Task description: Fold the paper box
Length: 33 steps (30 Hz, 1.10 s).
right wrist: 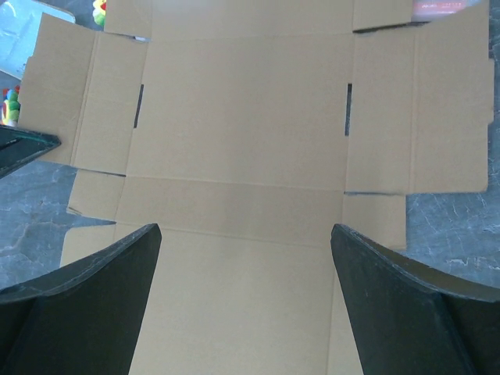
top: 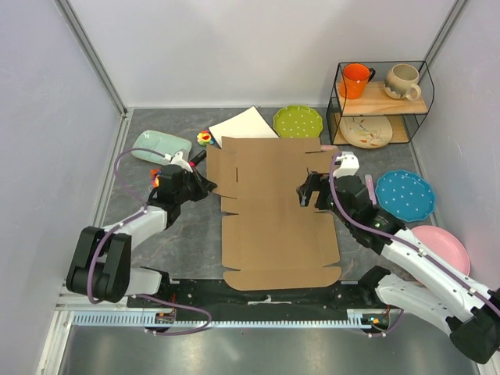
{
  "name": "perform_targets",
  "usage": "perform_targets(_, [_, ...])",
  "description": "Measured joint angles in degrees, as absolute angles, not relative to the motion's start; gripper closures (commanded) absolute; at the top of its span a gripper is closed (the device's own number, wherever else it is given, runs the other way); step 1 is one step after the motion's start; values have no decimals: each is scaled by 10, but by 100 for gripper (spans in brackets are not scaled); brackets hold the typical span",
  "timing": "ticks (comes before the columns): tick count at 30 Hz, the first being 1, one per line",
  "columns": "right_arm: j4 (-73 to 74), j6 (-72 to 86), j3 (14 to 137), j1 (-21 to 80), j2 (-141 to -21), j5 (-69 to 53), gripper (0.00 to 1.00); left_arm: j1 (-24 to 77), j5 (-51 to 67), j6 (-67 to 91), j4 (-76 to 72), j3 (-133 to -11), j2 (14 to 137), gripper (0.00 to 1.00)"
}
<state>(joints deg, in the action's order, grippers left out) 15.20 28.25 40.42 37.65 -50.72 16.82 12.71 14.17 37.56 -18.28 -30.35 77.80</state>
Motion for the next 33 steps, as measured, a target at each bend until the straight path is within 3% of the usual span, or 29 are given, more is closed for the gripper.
perform_targets(16, [174,276,394,376,-438,168,2,129,243,217,99,-377,715,98])
perform_targets(17, [175,276,391,376,-436,168,2,129,243,211,116,-377,714,94])
perform_targets(21, [180,274,383,376,-434,167,2,129,239,199,155,-377,707,47])
perform_targets(24, [181,272,383,376,-434,167,2,129,226,202,169,-378,685,28])
perform_targets(29, [181,272,383,376,-434,165,2,129,193,214,160,-385,660,25])
perform_targets(33, [180,272,383,376,-434,163,2,129,174,219,145,-418,710,25])
